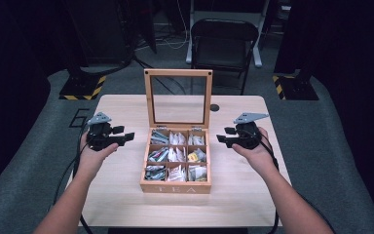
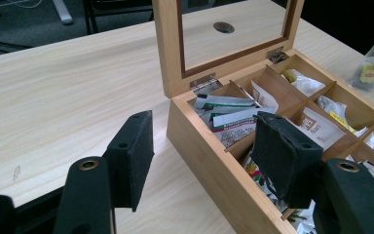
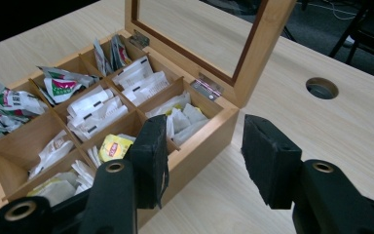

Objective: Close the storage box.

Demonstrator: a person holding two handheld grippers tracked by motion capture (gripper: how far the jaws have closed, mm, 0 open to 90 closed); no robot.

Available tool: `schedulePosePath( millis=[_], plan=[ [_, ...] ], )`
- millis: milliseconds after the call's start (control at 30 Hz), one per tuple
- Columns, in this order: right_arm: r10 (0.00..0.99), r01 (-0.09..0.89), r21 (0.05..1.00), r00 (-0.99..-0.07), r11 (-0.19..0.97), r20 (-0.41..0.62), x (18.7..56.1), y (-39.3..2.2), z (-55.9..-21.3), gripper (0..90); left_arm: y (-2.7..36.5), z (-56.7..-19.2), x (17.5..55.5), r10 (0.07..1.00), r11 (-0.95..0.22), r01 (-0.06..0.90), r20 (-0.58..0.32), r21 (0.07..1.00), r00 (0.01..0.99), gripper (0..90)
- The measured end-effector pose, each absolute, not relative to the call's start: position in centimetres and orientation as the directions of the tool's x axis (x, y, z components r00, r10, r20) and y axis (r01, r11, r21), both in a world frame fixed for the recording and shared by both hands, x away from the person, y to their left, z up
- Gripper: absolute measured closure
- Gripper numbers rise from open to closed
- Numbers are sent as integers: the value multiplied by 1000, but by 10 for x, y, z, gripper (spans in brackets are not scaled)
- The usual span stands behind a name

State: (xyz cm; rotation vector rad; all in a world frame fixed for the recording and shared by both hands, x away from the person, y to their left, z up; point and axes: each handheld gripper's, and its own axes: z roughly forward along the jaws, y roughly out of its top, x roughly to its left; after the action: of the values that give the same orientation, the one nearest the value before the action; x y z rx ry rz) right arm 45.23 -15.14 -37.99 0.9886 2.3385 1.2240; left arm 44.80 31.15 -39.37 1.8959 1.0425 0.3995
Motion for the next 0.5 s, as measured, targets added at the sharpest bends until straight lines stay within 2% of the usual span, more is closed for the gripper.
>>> schedulePosePath(
  millis=[500],
  plan=[
    [694, 442, 819, -716, 367, 74, 474, -135, -368, 506, 312, -392, 449, 784, -240, 507, -143, 828, 604, 402]
  ],
)
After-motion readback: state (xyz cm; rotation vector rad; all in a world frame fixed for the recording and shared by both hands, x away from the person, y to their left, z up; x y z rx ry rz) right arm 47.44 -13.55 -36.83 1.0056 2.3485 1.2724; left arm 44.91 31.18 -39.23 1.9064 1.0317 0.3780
